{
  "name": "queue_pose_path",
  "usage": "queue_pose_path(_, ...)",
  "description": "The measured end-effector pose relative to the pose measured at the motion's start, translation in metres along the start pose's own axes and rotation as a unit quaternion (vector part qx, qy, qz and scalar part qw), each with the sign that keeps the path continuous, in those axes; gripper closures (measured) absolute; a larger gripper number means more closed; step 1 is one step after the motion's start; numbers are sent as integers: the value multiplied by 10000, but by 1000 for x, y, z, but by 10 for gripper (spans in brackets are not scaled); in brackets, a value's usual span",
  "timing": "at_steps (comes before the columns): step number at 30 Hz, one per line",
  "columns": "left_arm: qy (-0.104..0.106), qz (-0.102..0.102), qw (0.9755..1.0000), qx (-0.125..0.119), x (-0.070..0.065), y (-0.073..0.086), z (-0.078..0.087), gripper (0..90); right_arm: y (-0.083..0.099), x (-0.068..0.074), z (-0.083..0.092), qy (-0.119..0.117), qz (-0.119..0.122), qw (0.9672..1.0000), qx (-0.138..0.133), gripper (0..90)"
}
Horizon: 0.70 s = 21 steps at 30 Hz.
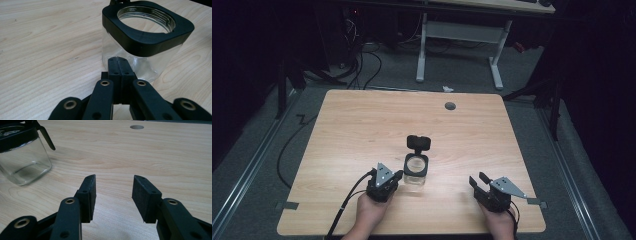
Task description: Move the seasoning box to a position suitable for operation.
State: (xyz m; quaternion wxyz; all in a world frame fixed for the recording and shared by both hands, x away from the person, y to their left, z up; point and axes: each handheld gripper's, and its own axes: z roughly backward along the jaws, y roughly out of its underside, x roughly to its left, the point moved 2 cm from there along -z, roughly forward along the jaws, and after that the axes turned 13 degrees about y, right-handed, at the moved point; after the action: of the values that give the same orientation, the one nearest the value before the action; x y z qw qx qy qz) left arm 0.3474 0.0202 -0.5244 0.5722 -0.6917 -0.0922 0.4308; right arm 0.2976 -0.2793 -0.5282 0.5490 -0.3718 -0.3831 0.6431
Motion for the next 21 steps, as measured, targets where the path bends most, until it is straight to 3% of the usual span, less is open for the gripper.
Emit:
queue_pose_path(4, -28, 5, 10000, -52, -1, 1, 8, 846, 0, 1, 0, -32, 46, 10000, -2, 575)
queue_pose_path(10, 38, -93, 9999, 27, -3, 5, 19, 876, 0, 9, 1, -127, 208, 9997, -8, 605)
queue_pose_path(15, -83, -67, 9999, 22, 7, 2, 6, 900, -2, 17, 1, -123, 305, 9995, -1, 601)
queue_pose_path(21, -9, -96, 9998, 181, 2, 7, -5, 900, -2, 19, 2, -115, 345, 9993, -34, 601)
